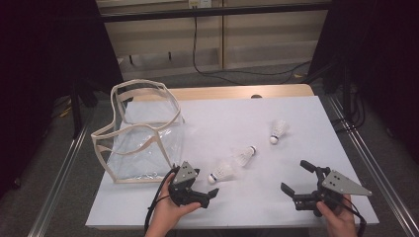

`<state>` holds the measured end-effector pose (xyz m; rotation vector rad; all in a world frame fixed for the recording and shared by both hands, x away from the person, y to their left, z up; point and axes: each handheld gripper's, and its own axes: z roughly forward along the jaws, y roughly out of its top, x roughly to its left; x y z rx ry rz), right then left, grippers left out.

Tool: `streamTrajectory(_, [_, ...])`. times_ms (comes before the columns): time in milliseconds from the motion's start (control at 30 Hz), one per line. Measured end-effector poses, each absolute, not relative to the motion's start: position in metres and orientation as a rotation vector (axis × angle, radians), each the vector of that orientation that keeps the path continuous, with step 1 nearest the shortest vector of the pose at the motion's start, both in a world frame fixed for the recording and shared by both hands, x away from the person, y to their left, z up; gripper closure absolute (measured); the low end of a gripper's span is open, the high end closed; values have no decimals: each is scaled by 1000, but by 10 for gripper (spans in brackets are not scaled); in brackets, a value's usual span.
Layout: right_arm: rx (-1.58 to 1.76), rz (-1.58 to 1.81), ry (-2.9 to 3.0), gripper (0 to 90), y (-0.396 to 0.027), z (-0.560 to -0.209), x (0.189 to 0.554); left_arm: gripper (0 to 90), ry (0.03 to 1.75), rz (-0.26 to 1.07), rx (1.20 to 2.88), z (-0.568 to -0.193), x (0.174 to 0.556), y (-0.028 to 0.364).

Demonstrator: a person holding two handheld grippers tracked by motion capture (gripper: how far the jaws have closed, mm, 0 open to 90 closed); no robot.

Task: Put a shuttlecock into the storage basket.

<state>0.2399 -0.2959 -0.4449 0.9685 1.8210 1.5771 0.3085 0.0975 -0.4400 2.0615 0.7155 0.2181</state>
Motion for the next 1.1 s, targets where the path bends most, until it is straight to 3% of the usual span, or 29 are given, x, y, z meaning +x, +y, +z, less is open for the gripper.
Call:
streamTrajectory(133, [965, 1576, 1821, 0, -296, -445, 240, 138, 729, 213, 2085, -440, 310, 94])
streamTrajectory(800, [963, 1581, 1815, 1, -297, -445, 239, 192, 798, 179, 2105, -436, 319, 93])
streamTrajectory(1100, [967, 1582, 1810, 1, -298, -445, 240, 289, 818, 174, 2142, -427, 326, 86])
